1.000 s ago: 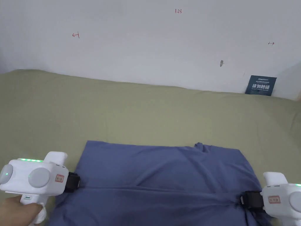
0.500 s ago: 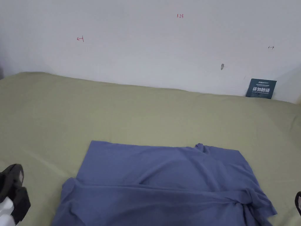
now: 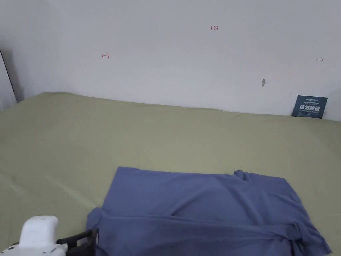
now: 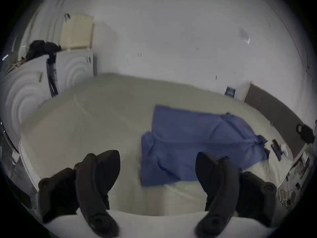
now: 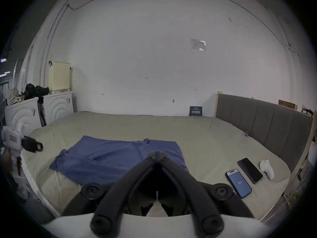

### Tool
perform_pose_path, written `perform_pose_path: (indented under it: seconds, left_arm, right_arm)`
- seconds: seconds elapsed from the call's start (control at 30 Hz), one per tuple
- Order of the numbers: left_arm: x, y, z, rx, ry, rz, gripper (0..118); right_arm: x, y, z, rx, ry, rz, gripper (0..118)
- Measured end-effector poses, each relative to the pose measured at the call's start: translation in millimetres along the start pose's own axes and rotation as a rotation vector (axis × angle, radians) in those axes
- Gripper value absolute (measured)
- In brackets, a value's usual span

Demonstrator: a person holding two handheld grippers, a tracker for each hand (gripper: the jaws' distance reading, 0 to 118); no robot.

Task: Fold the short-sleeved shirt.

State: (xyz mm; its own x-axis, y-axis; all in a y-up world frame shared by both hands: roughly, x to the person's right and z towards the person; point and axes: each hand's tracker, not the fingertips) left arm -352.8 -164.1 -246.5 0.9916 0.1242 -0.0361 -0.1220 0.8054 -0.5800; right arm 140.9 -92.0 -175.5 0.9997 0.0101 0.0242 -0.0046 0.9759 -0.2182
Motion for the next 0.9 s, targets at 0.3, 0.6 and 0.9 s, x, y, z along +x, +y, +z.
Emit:
perform_pose_path:
  seconds: [0.3,0.6,0.9]
  left_arm:
    - [0.4,-20.8,-86.2,-0.274,0.044,-0.023,79]
    - [7.4,-14.0,-71.1,-0.263,0.036,-0.042,11]
    - [4.5,-7.8,-67.7,-0.274,0.017,-0.026,10]
  right_arm:
    - [36.2,-9.2,-24.1,-0.233,0.016,-0.085,0]
    - [69.2,-64.9,-137.6,-0.674,0.021,-0.163,72]
    - [83.2,-78.3,-173.8,-0.748,-0.038,-0.242,3]
